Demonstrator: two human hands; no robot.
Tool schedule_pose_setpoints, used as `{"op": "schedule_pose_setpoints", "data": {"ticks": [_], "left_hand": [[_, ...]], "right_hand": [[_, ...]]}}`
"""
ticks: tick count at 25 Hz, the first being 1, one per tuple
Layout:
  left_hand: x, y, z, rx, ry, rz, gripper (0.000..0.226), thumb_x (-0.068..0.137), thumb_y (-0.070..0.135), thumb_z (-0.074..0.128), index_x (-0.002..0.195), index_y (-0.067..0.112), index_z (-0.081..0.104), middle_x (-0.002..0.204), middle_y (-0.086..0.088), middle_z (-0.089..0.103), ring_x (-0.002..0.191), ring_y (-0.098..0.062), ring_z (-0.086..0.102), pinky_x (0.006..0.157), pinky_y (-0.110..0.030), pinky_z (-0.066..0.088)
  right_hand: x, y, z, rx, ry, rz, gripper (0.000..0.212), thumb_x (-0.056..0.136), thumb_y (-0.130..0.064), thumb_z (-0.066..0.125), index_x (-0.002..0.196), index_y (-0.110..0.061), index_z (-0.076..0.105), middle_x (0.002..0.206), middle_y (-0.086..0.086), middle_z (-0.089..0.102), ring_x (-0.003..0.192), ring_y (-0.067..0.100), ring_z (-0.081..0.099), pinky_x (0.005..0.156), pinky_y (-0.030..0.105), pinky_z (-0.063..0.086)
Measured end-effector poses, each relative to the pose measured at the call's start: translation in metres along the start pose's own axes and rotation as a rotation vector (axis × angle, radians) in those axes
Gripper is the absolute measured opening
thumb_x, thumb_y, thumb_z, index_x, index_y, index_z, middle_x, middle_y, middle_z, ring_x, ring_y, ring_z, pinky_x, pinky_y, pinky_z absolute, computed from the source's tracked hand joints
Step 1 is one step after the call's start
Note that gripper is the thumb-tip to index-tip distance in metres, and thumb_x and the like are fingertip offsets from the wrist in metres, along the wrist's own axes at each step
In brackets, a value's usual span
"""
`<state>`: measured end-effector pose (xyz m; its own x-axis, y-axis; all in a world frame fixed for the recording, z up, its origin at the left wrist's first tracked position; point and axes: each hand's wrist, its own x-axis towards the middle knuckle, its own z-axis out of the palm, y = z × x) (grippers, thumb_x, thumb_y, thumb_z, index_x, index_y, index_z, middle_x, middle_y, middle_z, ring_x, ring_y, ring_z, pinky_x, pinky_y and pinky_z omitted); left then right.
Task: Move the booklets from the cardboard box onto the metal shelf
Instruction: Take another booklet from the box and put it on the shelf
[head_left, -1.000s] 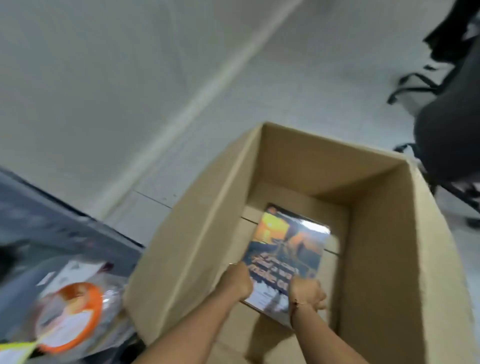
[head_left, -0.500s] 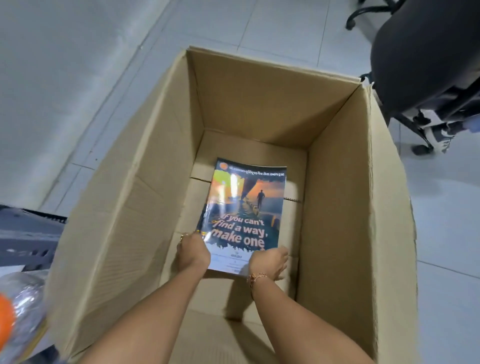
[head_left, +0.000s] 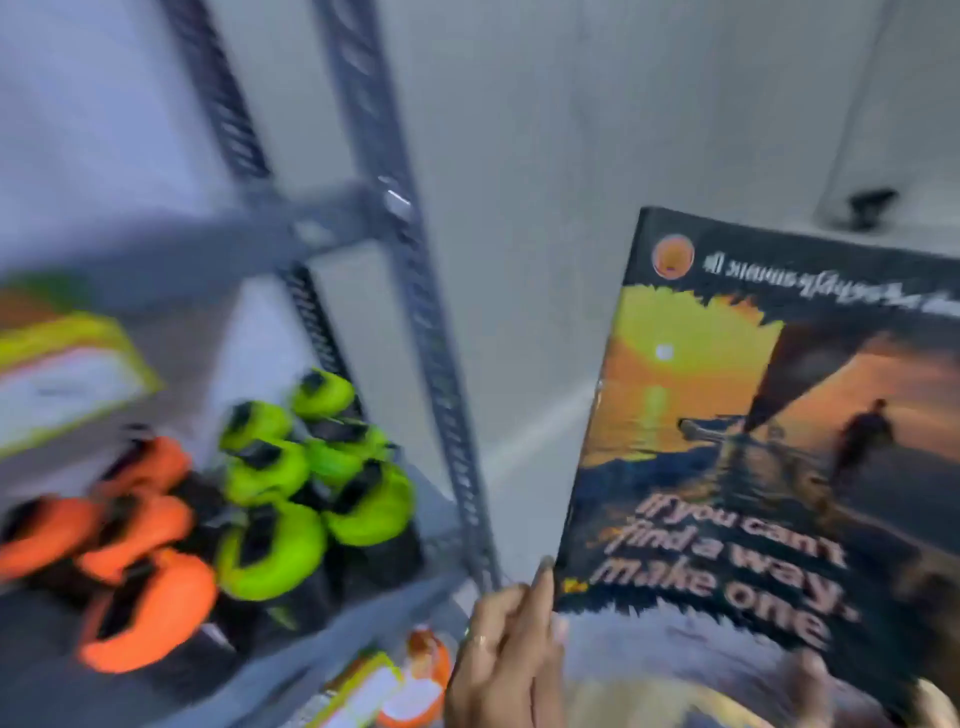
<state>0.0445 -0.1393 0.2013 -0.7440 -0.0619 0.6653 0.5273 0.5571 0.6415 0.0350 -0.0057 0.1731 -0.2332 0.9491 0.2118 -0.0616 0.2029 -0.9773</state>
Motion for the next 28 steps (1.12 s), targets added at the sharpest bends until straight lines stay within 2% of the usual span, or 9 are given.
{"op": "schedule_pose_setpoints", "data": {"ticks": [4,6,8,12,17,20,24,26,28], "left_hand": [[0.056,0.038,-0.157,0.118,0.397,0.158,0.035,0.086,0.046,0.050,0.114,0.032,0.067,0.095,0.015,0.060,0.082,0.029,0.047,0.077,0.013,0.030],[0.089,0.056,-0.223,0.353,0.525,0.181,0.044,0.087,0.039,0.050,0.119,0.012,0.064,0.090,0.012,0.055,0.081,0.021,0.043,0.080,0.014,0.025],[0.119,0.069,-0.279,0.545,0.578,0.112,0.039,0.089,0.023,0.055,0.124,0.006,0.060,0.093,-0.001,0.055,0.082,0.006,0.044,0.081,0.005,0.029],[0.190,0.066,-0.329,0.797,0.495,-0.167,0.031,0.094,0.008,0.048,0.122,0.002,0.059,0.113,-0.025,0.060,0.111,-0.036,0.052,0.084,-0.034,0.035],[0.232,0.031,-0.343,0.981,0.073,-0.492,0.028,0.089,0.012,0.048,0.108,0.004,0.067,0.118,-0.023,0.065,0.112,-0.041,0.056,0.090,-0.037,0.048],[0.236,0.038,-0.329,1.140,0.109,-0.416,0.029,0.088,0.008,0.048,0.110,0.010,0.067,0.119,-0.019,0.064,0.116,-0.042,0.049,0.095,-0.043,0.044],[0.195,0.057,-0.215,1.029,0.374,0.331,0.034,0.079,-0.001,0.053,0.104,0.013,0.070,0.107,-0.012,0.069,0.101,-0.037,0.057,0.087,-0.035,0.038],[0.147,0.052,-0.125,0.852,0.139,0.466,0.033,0.076,0.004,0.051,0.100,0.015,0.071,0.106,-0.012,0.071,0.092,-0.035,0.064,0.084,-0.036,0.046],[0.093,0.038,-0.027,0.651,-0.313,0.313,0.037,0.071,0.010,0.042,0.090,0.018,0.073,0.103,-0.008,0.072,0.083,-0.027,0.070,0.070,-0.028,0.058]], "right_hand": [[-0.066,-0.147,0.017,0.314,-0.273,-0.284,0.043,0.081,-0.042,0.058,0.123,-0.039,0.051,0.129,0.019,0.057,0.116,0.028,0.054,0.105,0.035,0.043],[-0.090,-0.207,0.028,0.413,-0.296,-0.529,0.044,0.085,-0.026,0.064,0.123,-0.004,0.058,0.120,0.029,0.060,0.107,0.038,0.057,0.097,0.030,0.045],[-0.114,-0.267,0.054,0.474,-0.420,-0.613,0.044,0.084,-0.017,0.065,0.121,0.005,0.057,0.119,0.029,0.061,0.107,0.040,0.059,0.094,0.036,0.042],[-0.134,-0.353,0.121,0.285,-0.810,-0.716,0.028,0.084,-0.010,0.060,0.110,0.001,0.062,0.113,0.023,0.067,0.104,0.039,0.059,0.086,0.033,0.038],[-0.136,-0.366,0.150,-0.228,-1.014,-0.803,0.025,0.089,-0.004,0.045,0.104,0.008,0.061,0.112,0.031,0.064,0.106,0.044,0.059,0.089,0.042,0.049],[-0.126,-0.354,0.137,-0.106,-0.948,-0.861,0.024,0.089,-0.003,0.044,0.098,0.006,0.064,0.106,0.029,0.067,0.101,0.043,0.060,0.086,0.038,0.046],[-0.086,-0.244,0.090,0.454,-0.367,-0.870,0.018,0.089,0.000,0.053,0.098,0.005,0.068,0.107,0.019,0.069,0.104,0.031,0.063,0.096,0.031,0.044],[-0.058,-0.152,0.064,0.418,-0.262,-0.695,0.021,0.089,-0.001,0.052,0.104,0.007,0.064,0.107,0.017,0.066,0.102,0.023,0.061,0.099,0.022,0.043],[-0.019,-0.040,0.040,0.154,-0.291,-0.250,0.031,0.087,-0.011,0.050,0.113,0.004,0.060,0.112,0.020,0.065,0.108,0.025,0.058,0.098,0.016,0.040]]}}
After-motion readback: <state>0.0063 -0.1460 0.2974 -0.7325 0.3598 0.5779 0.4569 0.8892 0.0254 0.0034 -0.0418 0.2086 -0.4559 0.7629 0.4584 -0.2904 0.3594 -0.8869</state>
